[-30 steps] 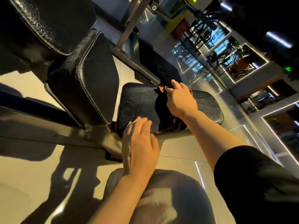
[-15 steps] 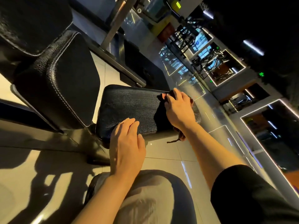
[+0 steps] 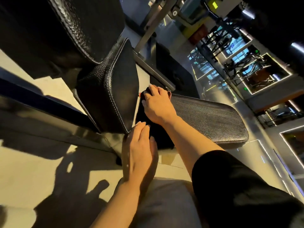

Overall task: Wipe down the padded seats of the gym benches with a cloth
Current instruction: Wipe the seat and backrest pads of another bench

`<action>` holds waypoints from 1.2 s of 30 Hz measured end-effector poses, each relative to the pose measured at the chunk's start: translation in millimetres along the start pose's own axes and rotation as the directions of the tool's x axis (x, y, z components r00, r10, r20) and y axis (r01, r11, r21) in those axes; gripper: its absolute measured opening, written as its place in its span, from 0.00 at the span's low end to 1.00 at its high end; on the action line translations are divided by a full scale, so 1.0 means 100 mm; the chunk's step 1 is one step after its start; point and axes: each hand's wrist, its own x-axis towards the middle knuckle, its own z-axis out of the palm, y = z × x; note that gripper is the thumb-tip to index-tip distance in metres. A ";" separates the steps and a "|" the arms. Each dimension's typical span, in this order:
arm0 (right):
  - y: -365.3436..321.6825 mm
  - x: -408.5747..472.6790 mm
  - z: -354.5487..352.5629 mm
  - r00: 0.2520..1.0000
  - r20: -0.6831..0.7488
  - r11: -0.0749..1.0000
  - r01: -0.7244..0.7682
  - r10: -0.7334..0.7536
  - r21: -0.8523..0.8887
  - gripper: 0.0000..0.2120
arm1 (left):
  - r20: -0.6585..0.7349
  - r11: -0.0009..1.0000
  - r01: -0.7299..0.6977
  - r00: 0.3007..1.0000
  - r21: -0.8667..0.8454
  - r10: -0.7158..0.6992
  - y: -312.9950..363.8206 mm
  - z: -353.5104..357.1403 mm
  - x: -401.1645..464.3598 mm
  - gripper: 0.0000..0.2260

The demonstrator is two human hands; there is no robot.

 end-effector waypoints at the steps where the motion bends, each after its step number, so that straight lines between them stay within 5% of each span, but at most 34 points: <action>1: -0.05 0.07 0.02 1.000 0.014 1.000 0.012 -0.012 0.004 0.22 | 0.001 1.000 0.018 1.000 -0.004 -0.018 -0.01 -0.02 -0.02 0.15; 5: -0.11 0.24 0.05 0.996 0.076 0.999 0.047 -0.046 -0.007 0.22 | 0.016 0.988 0.099 0.995 -0.119 -0.098 0.03 -0.10 -0.04 0.18; 11: -0.02 0.19 0.04 1.000 -0.010 0.999 0.011 -0.010 0.030 0.18 | 0.028 0.996 0.075 0.997 -0.036 -0.074 0.07 0.02 -0.01 0.17; 25: 1.17 -1.06 -0.32 0.887 -0.157 0.889 -0.450 0.434 -0.087 0.18 | 0.244 0.963 -0.256 0.942 0.085 0.229 0.38 0.04 -0.36 0.19; 32: 1.06 -1.28 -0.23 0.789 -0.275 0.815 -0.579 0.550 -0.030 0.26 | 0.315 0.967 -0.254 0.921 0.032 0.232 0.22 -0.08 -0.34 0.23; 36: 0.54 -1.15 -0.12 0.885 -0.168 0.888 -0.452 0.435 -0.083 0.26 | 0.289 0.986 -0.167 0.944 0.011 0.157 0.06 -0.24 -0.29 0.24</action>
